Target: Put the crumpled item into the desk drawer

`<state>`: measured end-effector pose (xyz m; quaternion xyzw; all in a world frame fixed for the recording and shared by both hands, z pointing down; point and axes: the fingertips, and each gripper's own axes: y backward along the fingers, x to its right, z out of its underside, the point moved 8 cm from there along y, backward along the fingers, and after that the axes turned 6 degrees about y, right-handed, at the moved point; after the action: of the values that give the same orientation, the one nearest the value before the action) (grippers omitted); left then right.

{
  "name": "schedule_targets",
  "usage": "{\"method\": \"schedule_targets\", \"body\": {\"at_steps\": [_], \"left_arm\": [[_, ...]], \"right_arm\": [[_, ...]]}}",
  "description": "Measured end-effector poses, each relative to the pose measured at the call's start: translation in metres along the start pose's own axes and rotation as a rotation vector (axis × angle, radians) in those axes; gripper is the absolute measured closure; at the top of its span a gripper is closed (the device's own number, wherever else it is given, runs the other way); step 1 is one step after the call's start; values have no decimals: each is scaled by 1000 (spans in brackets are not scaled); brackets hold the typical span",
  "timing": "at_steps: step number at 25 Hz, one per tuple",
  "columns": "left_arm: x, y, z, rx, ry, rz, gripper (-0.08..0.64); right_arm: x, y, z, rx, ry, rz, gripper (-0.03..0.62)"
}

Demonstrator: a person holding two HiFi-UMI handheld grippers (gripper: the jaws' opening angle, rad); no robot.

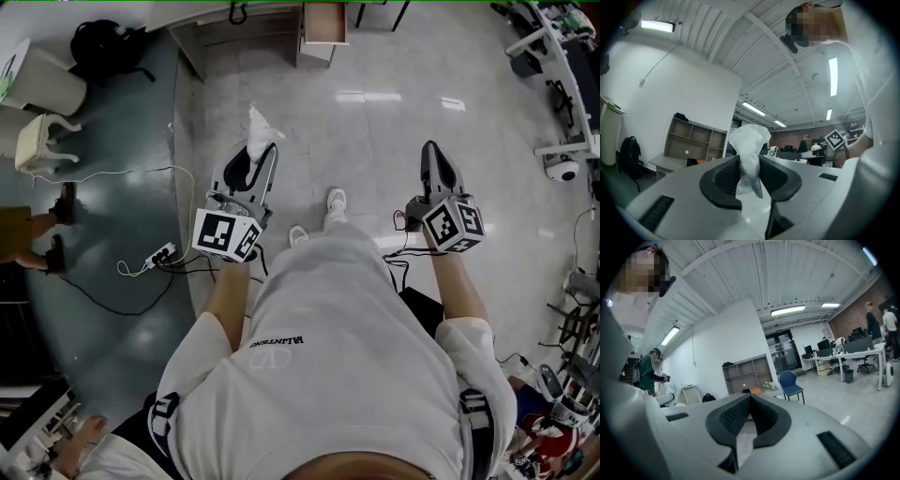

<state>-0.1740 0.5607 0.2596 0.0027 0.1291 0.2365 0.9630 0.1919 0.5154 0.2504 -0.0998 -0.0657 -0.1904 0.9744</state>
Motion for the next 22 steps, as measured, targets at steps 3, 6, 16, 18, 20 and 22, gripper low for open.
{"method": "schedule_targets", "body": {"at_steps": [3,6,16,18,20,22], "left_arm": [[-1,-9,-2,-4,-12,0,448],[1,-25,-1,-13,-21,-1,448],[13,-109,7,-25,-41,-8,448],[12,-129,7,-26,-46,-11,448],[12,-147,7,-26,-53,-17,448],[15,-163,7,-25,-63,-24,448]], "right_arm": [[7,-6,2,2,-15,2,594],[20,-14,2,-5,-17,-1,594],[89,-65,-14,-2,-12,-29,594],[102,-80,-19,1,-13,-34,594],[116,-93,-21,4,-18,-37,594],[130,-103,-23,6,-25,-43,594]]}}
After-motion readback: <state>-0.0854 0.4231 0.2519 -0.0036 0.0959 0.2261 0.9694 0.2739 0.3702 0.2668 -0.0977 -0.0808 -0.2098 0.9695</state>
